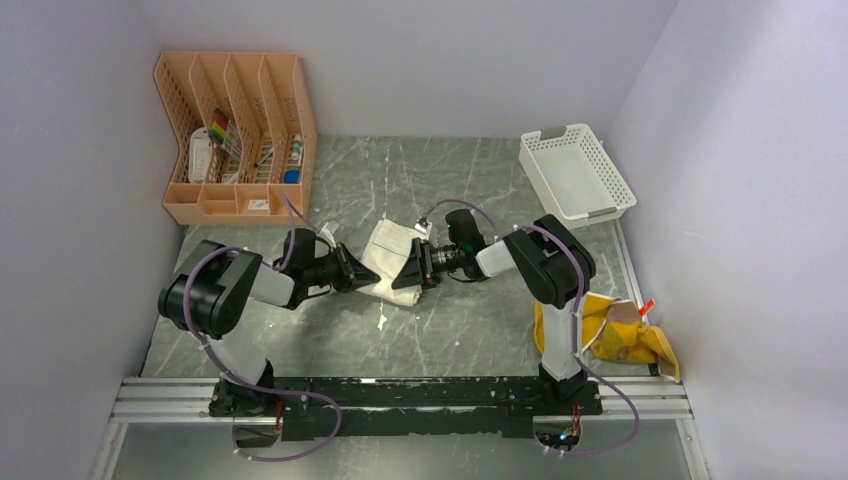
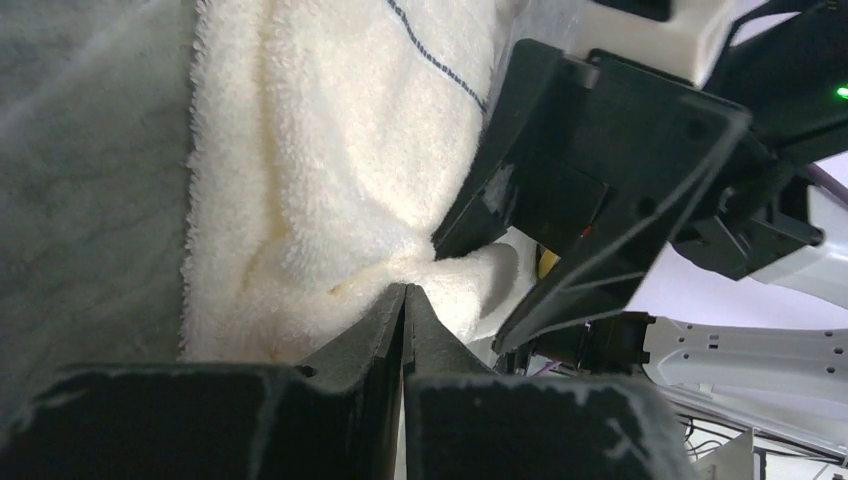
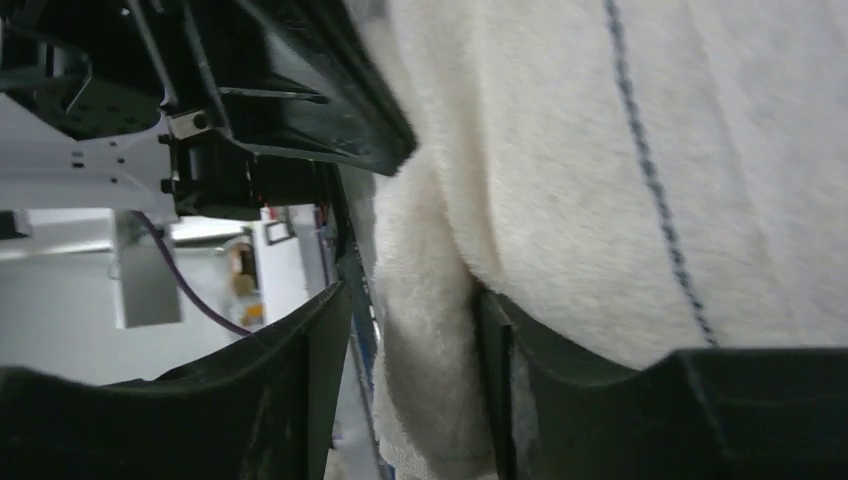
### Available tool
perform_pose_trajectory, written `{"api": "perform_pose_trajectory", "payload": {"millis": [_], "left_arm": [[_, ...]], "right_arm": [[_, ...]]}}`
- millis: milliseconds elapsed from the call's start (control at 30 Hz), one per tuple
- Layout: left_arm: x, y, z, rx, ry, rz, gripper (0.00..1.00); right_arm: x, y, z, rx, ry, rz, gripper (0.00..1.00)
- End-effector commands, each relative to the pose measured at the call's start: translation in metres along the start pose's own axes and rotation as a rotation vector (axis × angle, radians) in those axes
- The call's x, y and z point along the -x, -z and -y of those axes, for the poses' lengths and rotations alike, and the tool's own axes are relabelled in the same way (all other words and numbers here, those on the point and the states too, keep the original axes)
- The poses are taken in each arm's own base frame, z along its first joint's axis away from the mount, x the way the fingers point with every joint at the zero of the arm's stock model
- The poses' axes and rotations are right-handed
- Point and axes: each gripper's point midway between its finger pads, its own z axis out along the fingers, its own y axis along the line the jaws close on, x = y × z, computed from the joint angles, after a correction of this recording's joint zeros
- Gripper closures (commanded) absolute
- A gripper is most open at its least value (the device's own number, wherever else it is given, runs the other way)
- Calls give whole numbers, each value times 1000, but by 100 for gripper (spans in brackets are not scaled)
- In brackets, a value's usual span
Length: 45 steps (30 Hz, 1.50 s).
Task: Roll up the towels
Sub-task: Roll the towel at the center of the board.
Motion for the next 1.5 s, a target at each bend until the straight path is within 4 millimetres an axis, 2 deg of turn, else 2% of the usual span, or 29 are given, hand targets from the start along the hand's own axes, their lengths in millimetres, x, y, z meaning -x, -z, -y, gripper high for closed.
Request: {"api": "perform_pose_trajectory", "payload": {"millis": [0, 133, 200, 267, 300, 400, 467, 733, 933, 1100, 1233, 1367, 1467], "left_arm": [[7, -7, 8, -44, -38, 16, 87], [10, -10, 3, -8, -58, 8, 87], [11, -10, 1, 9, -66, 2, 87], [12, -11, -1, 22, -71, -5, 87], [12, -12, -2, 28, -73, -9, 88], [12, -14, -4, 38, -75, -21, 88], [11, -16, -8, 47, -71, -34, 88], [9, -21, -19, 81, -67, -74, 89], [13, -24, -21, 105, -77, -86, 89], [16, -26, -20, 111, -83, -101, 89], [19, -27, -16, 113, -94, -115, 88], [25, -29, -12, 120, -110, -125, 88], [29, -30, -7, 117, -116, -130, 88]], "right_arm": [[27, 7, 6, -125, 172, 73, 44], [57, 28, -12, -268, 394, 132, 39], [73, 45, -34, -346, 565, 200, 38], [80, 56, -52, -446, 734, 264, 37], [79, 59, -61, -494, 834, 283, 36], [59, 50, -84, -559, 1134, 273, 28], [46, 44, -89, -532, 1201, 249, 27], [15, 17, -60, -576, 1325, 41, 27], [-6, -1, -51, -563, 1411, -60, 27], [-10, -6, -28, -627, 1431, -138, 28], [-4, -5, -9, -720, 1435, -154, 30], [5, -2, 2, -796, 1407, -107, 35], [6, -4, 6, -808, 1372, -77, 43]]}}
